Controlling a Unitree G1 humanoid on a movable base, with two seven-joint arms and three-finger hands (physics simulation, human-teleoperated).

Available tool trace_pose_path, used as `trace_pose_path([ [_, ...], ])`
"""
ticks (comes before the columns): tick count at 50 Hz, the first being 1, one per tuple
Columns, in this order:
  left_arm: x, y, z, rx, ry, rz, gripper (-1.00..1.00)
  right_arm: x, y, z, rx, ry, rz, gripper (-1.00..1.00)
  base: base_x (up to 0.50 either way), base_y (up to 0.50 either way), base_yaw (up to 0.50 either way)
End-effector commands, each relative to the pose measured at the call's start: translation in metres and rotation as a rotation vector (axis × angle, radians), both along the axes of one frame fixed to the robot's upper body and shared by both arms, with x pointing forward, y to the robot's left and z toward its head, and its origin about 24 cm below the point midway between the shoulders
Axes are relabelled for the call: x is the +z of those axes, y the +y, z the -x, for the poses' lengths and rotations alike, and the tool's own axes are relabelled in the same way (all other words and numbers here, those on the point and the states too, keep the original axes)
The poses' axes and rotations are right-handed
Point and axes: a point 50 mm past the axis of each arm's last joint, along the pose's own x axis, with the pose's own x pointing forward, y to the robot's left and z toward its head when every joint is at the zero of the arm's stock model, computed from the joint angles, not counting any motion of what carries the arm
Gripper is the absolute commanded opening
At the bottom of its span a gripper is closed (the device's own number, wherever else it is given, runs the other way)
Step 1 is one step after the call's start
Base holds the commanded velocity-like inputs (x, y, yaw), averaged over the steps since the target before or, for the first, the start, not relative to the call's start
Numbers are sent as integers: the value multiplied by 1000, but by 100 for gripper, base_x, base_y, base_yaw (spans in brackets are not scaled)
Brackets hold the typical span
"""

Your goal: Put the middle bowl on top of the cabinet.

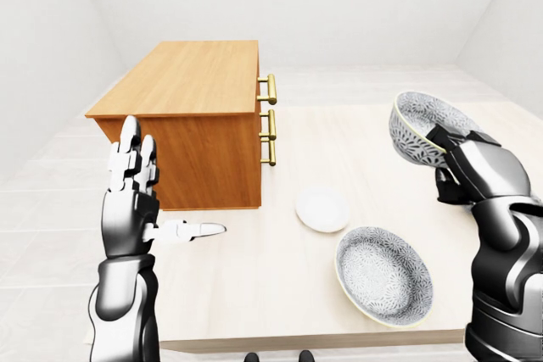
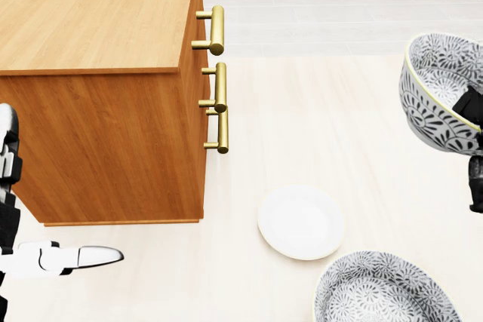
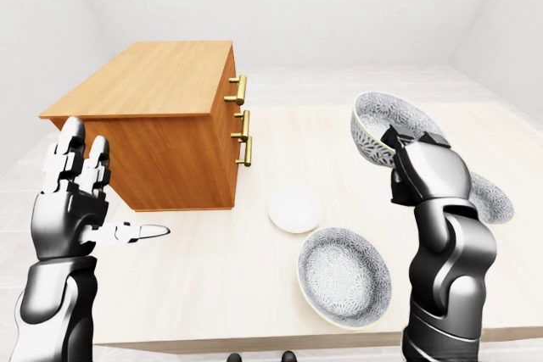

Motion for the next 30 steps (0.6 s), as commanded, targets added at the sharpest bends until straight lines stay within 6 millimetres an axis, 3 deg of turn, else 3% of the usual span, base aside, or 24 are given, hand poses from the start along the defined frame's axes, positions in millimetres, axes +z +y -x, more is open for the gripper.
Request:
trace_pose_path([
  [1, 0, 2, 2, 4, -2, -2, 100, 47, 46, -29, 256, -149, -9, -100, 0, 0, 0],
  [3, 2, 2, 3, 5, -6, -4, 100, 59, 58, -41, 293, -173, 12, -100, 0, 0, 0],
  [15, 7, 4, 9, 10, -32, -8, 100, 87, 101, -96, 395, -214, 1, -100, 0, 0, 0],
  [24, 12, 4, 13, 14, -56, -15, 100, 108, 126, -116, 471, -210, -44, -100, 0, 0, 0],
  [30, 10, 1, 16, 8, -44, -26, 100, 134, 151, -131, 505, -223, -41, -100, 0, 0, 0],
])
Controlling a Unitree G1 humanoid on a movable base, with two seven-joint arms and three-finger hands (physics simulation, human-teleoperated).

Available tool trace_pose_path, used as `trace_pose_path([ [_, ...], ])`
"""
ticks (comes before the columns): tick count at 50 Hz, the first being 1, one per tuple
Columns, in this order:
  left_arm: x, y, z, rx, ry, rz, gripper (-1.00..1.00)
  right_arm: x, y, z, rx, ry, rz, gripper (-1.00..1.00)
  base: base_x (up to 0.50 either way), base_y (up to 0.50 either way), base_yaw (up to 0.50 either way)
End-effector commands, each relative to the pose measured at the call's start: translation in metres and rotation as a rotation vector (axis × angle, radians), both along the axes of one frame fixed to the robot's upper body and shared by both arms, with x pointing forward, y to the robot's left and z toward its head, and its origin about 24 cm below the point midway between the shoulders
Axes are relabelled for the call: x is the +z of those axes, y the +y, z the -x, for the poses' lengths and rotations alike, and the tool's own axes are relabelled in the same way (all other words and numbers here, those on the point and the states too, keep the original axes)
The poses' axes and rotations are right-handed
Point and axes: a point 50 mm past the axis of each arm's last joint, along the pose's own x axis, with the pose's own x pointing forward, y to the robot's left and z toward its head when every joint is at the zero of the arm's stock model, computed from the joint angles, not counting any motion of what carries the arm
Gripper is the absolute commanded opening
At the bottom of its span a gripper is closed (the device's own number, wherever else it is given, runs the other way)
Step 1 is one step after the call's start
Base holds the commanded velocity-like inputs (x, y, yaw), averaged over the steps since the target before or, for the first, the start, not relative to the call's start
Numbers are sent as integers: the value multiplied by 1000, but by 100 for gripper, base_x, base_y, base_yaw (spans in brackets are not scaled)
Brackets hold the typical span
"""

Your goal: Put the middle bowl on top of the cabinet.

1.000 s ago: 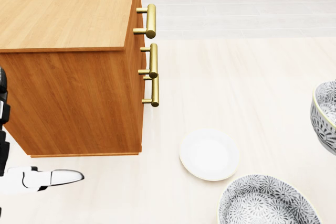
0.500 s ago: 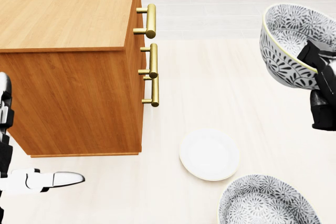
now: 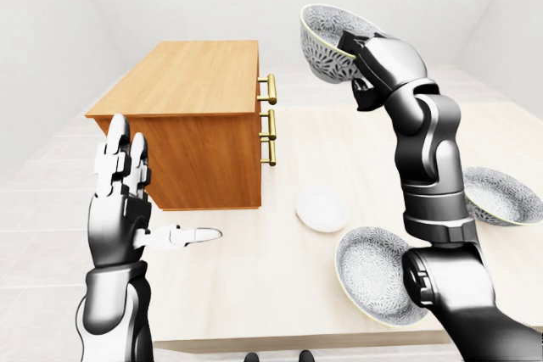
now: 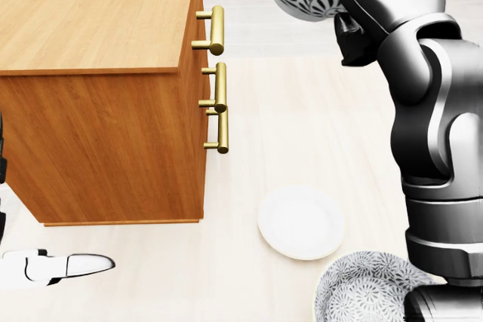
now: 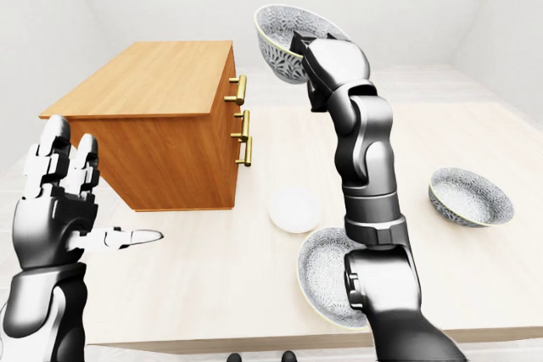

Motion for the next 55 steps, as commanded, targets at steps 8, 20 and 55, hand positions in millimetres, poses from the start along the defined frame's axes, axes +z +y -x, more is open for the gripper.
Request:
trace_pose_path([
  [8, 2, 0, 13, 6, -3, -16, 100, 69, 70, -32, 192, -33, -78, -100, 0, 0, 0],
  [20, -3, 7, 19, 22, 26, -15, 100, 82, 98, -49, 181, -4, -103, -100, 0, 0, 0],
  [55, -26, 25, 37, 61, 149, 5, 100, 60, 176, -41, 282, 36, -35, -100, 0, 0, 0],
])
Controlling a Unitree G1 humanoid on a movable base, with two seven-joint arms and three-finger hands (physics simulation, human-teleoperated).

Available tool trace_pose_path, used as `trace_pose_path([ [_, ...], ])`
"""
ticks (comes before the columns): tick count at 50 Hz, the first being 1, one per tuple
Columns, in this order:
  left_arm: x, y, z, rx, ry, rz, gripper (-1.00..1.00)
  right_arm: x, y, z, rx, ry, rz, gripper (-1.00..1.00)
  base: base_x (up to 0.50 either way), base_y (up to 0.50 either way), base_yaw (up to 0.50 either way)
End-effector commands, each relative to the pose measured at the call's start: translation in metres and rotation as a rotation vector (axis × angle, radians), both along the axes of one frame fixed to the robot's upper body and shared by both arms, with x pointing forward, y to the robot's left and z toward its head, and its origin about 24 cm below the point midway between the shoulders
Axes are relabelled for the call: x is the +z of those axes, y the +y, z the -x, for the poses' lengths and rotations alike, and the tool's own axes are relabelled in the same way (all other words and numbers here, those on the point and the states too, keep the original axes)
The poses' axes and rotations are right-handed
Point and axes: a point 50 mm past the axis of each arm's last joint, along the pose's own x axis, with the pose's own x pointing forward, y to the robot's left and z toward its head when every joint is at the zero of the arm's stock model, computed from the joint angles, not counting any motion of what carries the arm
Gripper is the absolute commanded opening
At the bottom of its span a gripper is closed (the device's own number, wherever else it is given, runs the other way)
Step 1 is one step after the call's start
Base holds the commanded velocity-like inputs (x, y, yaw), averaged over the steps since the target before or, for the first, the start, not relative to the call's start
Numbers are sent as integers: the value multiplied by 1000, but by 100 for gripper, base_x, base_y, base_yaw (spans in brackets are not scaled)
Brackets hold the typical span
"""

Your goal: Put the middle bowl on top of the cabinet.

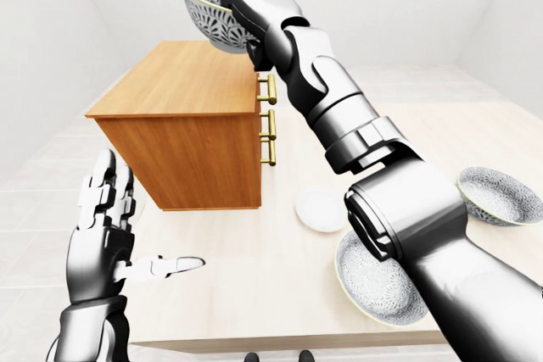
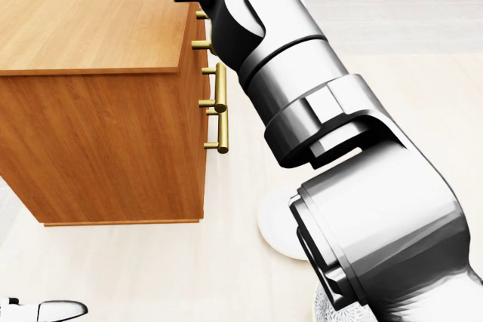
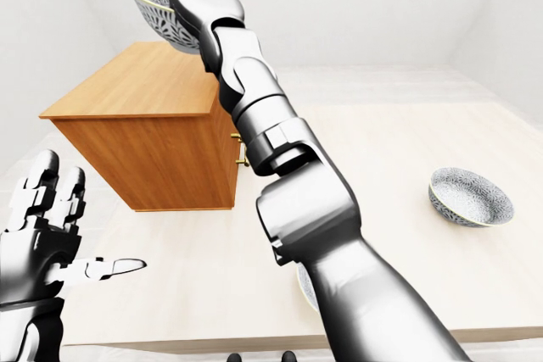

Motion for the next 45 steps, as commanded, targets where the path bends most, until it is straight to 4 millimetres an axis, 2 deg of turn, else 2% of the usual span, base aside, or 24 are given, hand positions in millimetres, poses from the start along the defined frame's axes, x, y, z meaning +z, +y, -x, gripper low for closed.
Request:
trace_pose_path([
  [1, -4, 5, 8, 9, 26, 9, 100, -1, 16, 5, 51, -3, -62, -100, 0, 0, 0],
  [11, -4, 9, 13, 8, 24, 15, 100, -9, 18, 4, 42, 0, -78, -100, 0, 0, 0],
  [20, -7, 13, 14, 13, 35, 19, 100, -7, 21, 5, 54, 2, -92, -100, 0, 0, 0],
  [45, -12, 13, 15, 15, 58, 31, 100, -19, 47, 16, 128, 19, -93, -100, 0, 0, 0],
])
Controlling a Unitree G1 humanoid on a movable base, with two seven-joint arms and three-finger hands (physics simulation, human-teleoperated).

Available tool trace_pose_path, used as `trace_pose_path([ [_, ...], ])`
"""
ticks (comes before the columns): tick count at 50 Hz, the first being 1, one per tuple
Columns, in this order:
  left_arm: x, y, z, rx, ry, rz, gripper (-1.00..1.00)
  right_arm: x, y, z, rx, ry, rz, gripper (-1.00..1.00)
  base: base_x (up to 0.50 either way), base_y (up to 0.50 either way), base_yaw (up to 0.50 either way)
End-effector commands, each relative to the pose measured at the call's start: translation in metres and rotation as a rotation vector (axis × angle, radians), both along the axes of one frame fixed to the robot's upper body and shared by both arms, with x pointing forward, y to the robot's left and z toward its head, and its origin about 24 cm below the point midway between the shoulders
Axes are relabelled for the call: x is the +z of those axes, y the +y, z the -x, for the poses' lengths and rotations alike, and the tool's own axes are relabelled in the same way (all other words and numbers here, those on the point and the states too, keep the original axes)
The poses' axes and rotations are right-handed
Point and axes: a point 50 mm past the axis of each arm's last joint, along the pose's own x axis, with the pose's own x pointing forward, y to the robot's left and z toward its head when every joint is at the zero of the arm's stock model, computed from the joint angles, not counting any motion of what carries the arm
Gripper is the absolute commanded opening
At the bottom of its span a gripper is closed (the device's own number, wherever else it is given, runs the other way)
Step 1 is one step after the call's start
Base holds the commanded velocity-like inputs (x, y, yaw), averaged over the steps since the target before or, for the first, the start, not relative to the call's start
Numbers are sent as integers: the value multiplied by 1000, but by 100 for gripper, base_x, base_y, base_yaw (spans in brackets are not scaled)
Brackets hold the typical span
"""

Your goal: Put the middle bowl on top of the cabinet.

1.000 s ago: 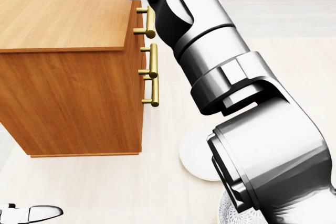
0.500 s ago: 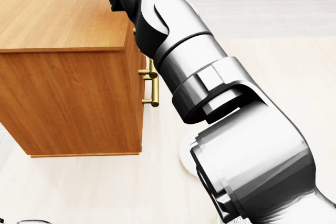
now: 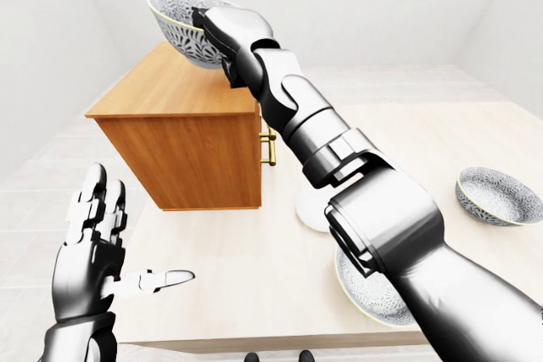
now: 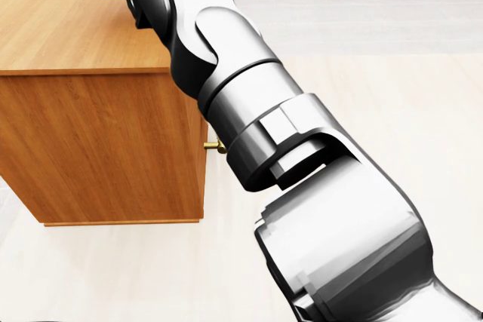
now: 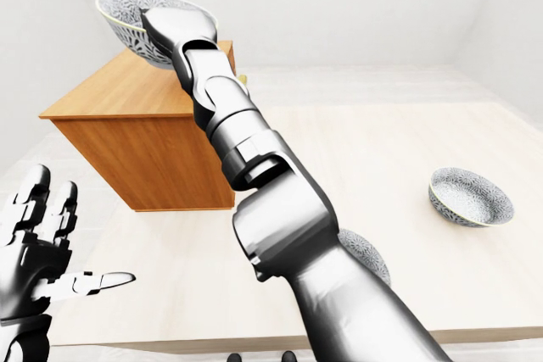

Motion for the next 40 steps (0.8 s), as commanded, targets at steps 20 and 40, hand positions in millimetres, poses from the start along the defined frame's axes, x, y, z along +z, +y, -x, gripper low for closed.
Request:
trace_pose_path([
  [20, -2, 2, 1, 4, 5, 8, 100, -11, 12, 4, 53, 47, -88, -100, 0, 0, 0],
  [40, 1, 1, 2, 2, -7, 0, 100, -8, 12, 5, 55, 40, -84, -100, 0, 0, 0],
])
